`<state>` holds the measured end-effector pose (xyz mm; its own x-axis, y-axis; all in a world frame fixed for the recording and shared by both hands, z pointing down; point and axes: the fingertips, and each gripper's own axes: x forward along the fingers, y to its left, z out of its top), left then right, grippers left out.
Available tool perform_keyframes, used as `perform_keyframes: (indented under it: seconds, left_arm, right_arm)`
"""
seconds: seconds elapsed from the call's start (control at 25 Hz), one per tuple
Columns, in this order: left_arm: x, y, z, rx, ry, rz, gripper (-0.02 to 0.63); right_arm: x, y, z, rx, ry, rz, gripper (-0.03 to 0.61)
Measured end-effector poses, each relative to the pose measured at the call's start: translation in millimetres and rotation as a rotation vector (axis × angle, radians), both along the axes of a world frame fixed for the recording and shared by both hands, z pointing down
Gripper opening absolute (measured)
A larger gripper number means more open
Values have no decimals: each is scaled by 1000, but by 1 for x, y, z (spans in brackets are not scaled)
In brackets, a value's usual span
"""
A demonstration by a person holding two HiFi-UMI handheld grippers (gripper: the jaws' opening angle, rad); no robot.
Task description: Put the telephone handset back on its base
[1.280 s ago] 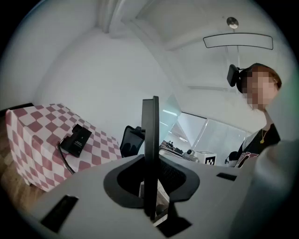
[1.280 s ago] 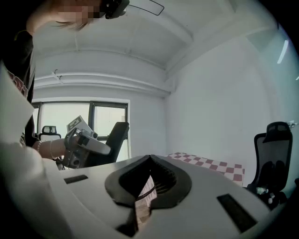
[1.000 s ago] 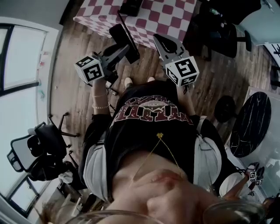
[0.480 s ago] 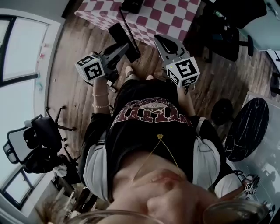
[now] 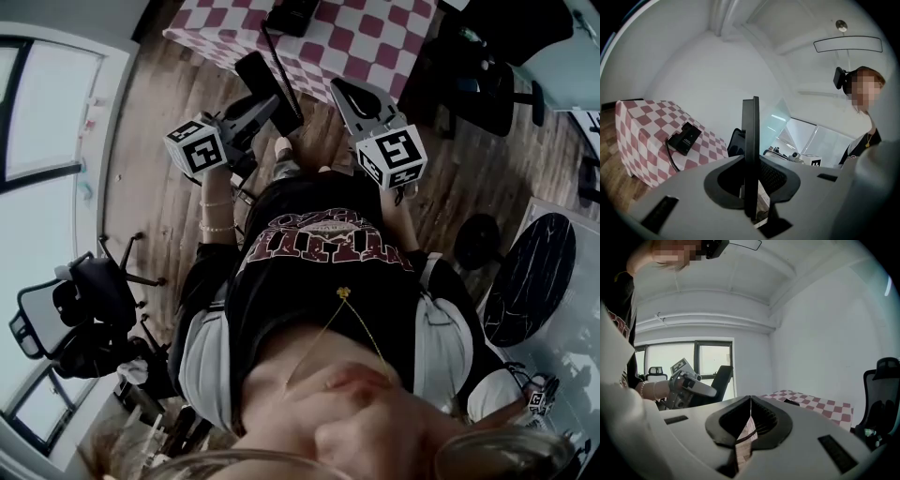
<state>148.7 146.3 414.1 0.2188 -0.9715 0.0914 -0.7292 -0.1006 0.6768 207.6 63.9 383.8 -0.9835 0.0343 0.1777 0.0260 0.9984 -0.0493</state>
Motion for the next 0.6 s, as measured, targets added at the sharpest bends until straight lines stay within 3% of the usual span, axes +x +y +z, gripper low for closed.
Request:
perform_keyframes:
  seconds: [0.6]
  left_arm:
    - [-72,-17,9,-22,27,92,81]
  right_arm:
    - [-72,-11,5,17,35,59,20]
